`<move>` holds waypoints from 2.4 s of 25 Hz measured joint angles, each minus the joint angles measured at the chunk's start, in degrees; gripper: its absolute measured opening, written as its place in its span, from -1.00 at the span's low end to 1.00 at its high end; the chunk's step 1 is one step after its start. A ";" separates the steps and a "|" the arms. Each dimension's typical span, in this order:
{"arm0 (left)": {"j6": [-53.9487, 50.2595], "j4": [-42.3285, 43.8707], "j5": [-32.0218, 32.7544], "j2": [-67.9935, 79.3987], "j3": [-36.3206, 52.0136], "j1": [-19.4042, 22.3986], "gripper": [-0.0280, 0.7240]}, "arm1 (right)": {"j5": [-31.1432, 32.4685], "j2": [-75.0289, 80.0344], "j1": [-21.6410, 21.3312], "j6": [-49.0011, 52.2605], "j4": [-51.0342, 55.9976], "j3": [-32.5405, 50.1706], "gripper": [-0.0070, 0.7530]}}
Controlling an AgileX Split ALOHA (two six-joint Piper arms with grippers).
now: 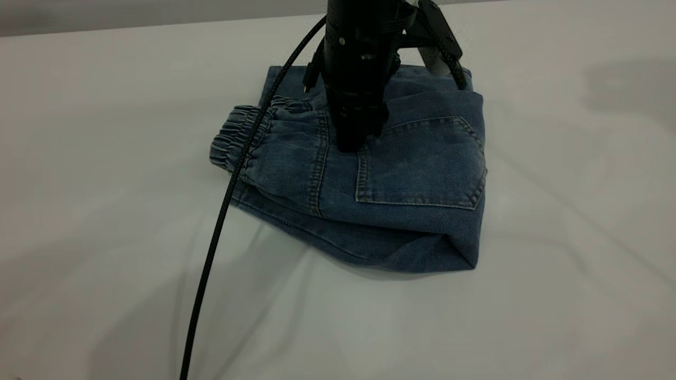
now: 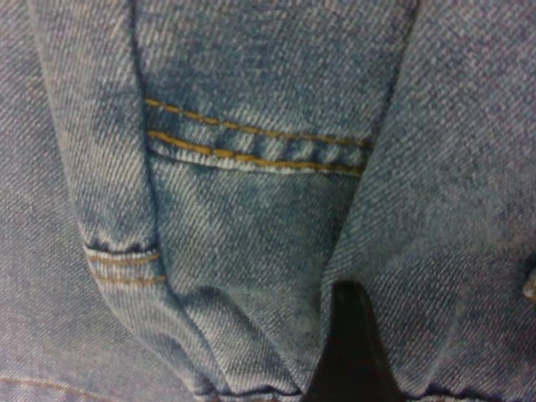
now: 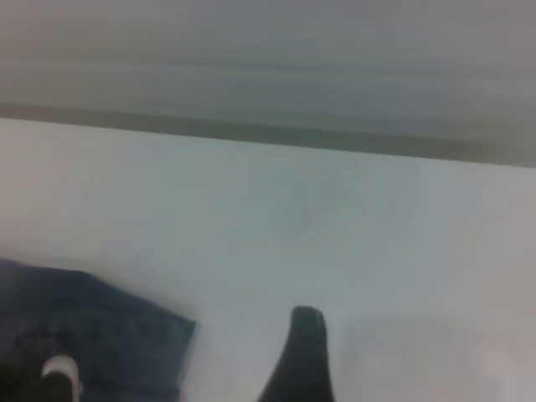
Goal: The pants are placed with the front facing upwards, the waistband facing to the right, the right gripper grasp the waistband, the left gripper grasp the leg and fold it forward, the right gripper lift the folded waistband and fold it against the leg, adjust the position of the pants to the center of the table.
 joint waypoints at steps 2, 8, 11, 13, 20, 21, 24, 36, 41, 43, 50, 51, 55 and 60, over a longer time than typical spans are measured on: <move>-0.22 -0.78 0.13 0.05 0.00 0.00 0.30 | 0.00 0.00 0.00 0.00 0.00 0.00 0.53; -5.66 -5.77 0.41 0.05 0.00 0.00 0.30 | 0.04 0.00 0.00 0.00 0.00 0.00 0.53; -11.17 -8.83 0.45 0.05 0.00 0.00 0.30 | 0.04 0.00 0.00 0.00 0.00 0.00 0.53; -14.85 -10.39 0.52 0.05 0.00 0.00 0.30 | 0.04 0.00 0.00 0.00 0.00 0.00 0.53; -22.12 -14.19 0.83 0.05 0.00 -0.05 0.30 | 0.11 0.00 0.00 0.05 0.00 0.00 0.53; -22.97 -14.19 0.77 0.05 0.00 -0.05 0.30 | 0.11 0.00 0.00 0.05 0.00 0.00 0.53; -25.71 -14.19 0.00 0.05 0.00 -0.05 0.30 | 0.11 0.00 0.00 0.05 0.00 0.00 0.53; -40.03 -13.15 -7.77 -0.41 -0.12 -0.05 0.30 | 0.25 0.00 0.00 0.05 0.26 0.00 0.53; -31.97 -7.52 1.77 -0.76 -3.65 -0.05 0.30 | 0.20 0.00 0.00 0.05 0.26 0.00 0.53; -25.90 -5.26 4.33 -0.76 -3.70 -0.05 0.30 | 0.20 0.00 0.00 0.05 0.26 0.00 0.53; -0.17 -4.59 4.80 0.89 -3.70 -0.05 0.30 | 0.20 0.00 0.00 0.05 0.26 0.00 0.53; 2.86 -4.59 4.80 1.29 -3.58 -0.05 0.30 | 0.20 0.00 0.00 0.05 0.26 0.00 0.53; 10.17 -4.83 4.62 2.94 -3.46 -0.05 0.30 | 0.09 0.00 0.00 0.00 0.20 0.00 0.53; 10.29 -5.76 4.59 3.90 -3.51 -0.05 0.30 | 0.09 0.00 0.00 -0.19 0.14 0.00 0.53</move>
